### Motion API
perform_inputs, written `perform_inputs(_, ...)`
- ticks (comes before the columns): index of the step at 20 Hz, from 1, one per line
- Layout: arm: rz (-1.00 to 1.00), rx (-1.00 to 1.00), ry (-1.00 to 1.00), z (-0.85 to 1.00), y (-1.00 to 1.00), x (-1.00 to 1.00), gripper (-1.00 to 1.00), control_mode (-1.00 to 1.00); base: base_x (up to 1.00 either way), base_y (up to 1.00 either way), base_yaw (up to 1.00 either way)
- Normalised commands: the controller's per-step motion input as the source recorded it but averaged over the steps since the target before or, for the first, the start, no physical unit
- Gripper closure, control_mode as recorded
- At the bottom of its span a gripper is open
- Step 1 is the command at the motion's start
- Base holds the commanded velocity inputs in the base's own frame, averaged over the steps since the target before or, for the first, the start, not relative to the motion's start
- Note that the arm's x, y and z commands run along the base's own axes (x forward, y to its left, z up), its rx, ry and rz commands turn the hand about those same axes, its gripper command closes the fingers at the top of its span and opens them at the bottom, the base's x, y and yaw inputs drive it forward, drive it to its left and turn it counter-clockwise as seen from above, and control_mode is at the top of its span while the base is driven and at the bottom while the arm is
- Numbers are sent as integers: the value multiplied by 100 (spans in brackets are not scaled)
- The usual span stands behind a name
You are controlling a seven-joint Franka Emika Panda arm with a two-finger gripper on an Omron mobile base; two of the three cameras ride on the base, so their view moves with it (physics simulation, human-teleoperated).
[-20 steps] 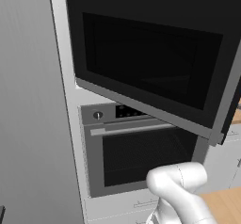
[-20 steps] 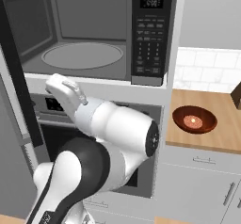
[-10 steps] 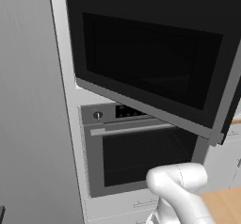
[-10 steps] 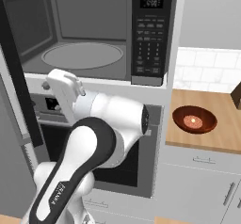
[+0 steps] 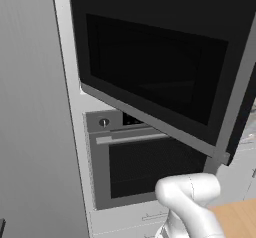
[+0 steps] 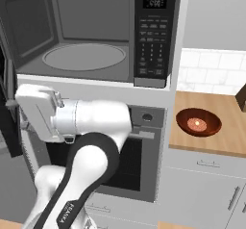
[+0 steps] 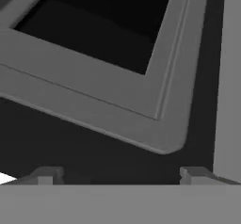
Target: Open the microwave, place the bowl with waffle inside the microwave, then close the microwave door and turn it on.
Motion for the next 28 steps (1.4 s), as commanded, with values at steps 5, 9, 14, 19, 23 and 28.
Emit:
perform_inputs(5,16,1,-4,0,89,-69,-100,-100,0,0,0)
perform_inputs(9,0,-2,3,0,100,-8,-100,-100,0,0,0)
perform_inputs(14,-9,0,3,0,82,-21,-100,-100,0,0,0)
perform_inputs(19,-17,0,0,-14,80,-24,-100,-100,0,0,0)
perform_inputs(23,-18,0,1,-20,45,-10,-100,-100,0,0,0)
perform_inputs(28,-3,0,1,-17,-48,34,-100,-100,0,0,0)
